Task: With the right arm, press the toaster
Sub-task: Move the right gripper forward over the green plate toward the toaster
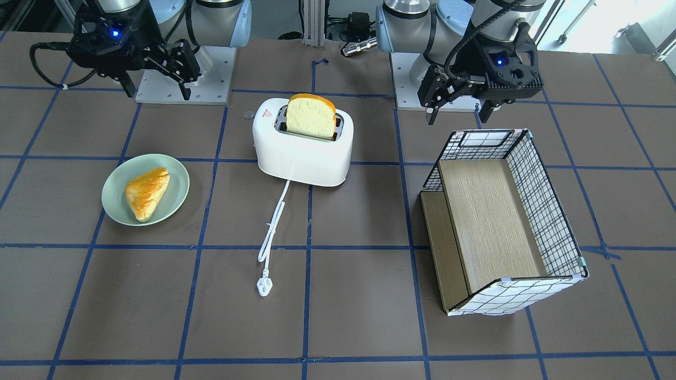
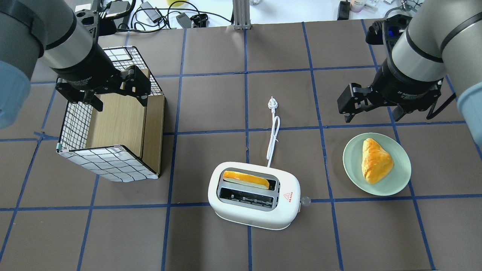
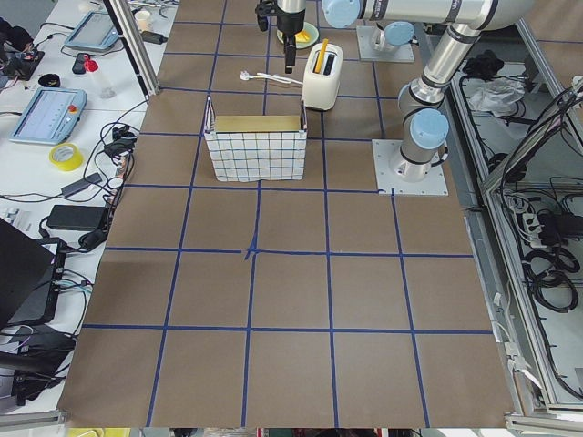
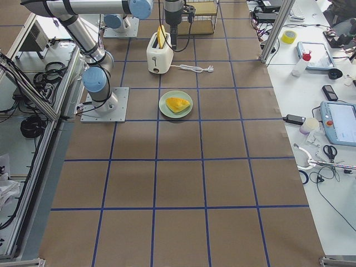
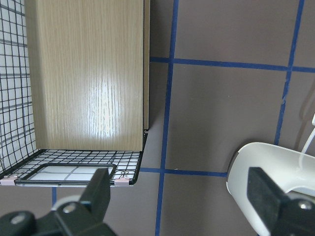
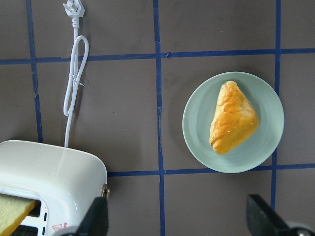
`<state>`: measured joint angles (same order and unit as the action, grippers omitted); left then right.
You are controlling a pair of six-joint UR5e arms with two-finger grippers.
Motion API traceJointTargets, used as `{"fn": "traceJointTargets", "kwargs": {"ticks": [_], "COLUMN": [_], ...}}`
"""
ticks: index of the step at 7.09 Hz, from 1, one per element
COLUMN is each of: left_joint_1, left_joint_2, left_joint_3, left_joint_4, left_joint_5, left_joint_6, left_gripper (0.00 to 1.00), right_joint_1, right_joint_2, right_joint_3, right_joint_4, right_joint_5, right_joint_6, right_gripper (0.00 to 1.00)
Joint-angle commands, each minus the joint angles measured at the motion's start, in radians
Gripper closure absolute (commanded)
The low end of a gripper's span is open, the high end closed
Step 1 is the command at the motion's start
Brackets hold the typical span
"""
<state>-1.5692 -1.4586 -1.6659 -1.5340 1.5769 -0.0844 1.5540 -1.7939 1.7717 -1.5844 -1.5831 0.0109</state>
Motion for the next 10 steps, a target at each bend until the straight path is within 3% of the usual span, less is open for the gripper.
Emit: {"fn": "traceJointTargets", "kwargs": {"ticks": [1, 6, 10], "left_joint_1": [0.000, 0.000, 0.000], "left_joint_2": [0.001, 0.001, 0.001], "left_joint_3": [0.000, 0.000, 0.000], "left_joint_4": [0.000, 0.000, 0.000], "left_joint_5": [0.000, 0.000, 0.000], "left_joint_6": [0.000, 0.000, 0.000], "left_gripper": [0.00, 0.00, 0.00], "right_joint_1": [0.000, 0.001, 0.000], "right_joint_2": [0.001, 0.002, -0.027], "right_joint_3": [0.003, -0.003, 0.116], "right_joint_4": [-0.003, -0.003, 0.017], "right_joint_5": [0.002, 0.002, 0.020], "right_joint_6": [0.001, 0.018, 0.041], "right_gripper": [0.00, 0.00, 0.04]}}
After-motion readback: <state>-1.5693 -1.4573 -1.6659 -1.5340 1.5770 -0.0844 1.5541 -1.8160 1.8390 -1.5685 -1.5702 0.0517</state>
